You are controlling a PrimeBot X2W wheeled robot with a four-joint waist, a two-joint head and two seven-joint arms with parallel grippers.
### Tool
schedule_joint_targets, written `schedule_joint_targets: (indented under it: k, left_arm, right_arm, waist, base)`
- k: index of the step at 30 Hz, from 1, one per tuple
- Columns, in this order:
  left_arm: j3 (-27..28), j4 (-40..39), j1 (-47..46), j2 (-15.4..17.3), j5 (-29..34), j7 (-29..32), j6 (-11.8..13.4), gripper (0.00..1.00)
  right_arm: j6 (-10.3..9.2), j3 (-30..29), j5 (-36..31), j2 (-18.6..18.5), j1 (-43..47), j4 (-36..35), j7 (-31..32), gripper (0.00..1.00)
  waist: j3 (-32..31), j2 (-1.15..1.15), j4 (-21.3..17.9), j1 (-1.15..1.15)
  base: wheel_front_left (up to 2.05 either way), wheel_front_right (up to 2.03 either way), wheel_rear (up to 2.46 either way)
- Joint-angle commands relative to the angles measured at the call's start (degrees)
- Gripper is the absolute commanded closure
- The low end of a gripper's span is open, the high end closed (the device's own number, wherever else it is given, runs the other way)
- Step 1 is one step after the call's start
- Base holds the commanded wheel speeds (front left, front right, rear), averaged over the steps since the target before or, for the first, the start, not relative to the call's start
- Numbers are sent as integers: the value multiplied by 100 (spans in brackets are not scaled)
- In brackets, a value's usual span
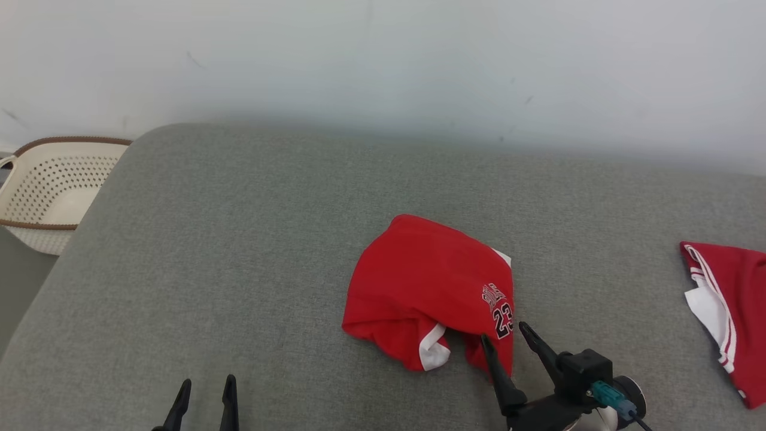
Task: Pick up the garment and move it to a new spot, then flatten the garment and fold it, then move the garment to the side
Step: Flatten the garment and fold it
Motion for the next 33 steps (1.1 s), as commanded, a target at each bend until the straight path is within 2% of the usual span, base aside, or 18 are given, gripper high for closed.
schedule_joint_targets:
  k: [1,9,24,26,27,29,30,31,33]
  left_arm:
    - [15,-34,-66,3,-16,-23,-6,0]
    - [-73,-74,28,2,-116,-23,27,0]
    - [-259,-26,-74,3,-216,-23,67,0]
    - [-302,17,-69,1,-233,-23,65,0]
    - [-319,31,-66,2,-240,-23,65,0]
    - [-340,55,-48,2,-243,-23,64,0]
    - [-333,76,-32,4,-251,-23,63,0]
    - [-324,89,-18,3,-238,-23,53,0]
    - [-309,96,6,1,-232,-23,54,0]
  right_arm:
    - [0,96,-50,-22,-81,-14,1,0]
    - [0,662,241,-116,-14,7,0,0]
    - [0,967,600,-122,-626,399,1,0]
    - [0,981,630,-131,-714,629,1,36]
    - [0,988,643,-130,-772,778,1,59]
    - [0,1005,693,-77,-897,966,0,62]
    - [0,1021,709,-69,-941,1074,1,85]
    - [0,1013,761,-50,-966,1140,0,100]
    - [0,994,810,-43,-1040,1206,0,100]
  waist:
    - [100,0,212,0]
    - [181,0,531,0]
    - [279,0,697,0]
    - [274,0,735,0]
    - [269,0,754,0]
    - [252,0,793,0]
    - [240,0,811,0]
    - [232,0,821,0]
    - [220,0,834,0]
  base:
    - [0,0,0]
    - [0,0,0]
    - [0,0,0]
    - [0,0,0]
    - [0,0,0]
    - [0,0,0]
    - [0,0,0]
    - [0,0,0]
    - [0,0,0]
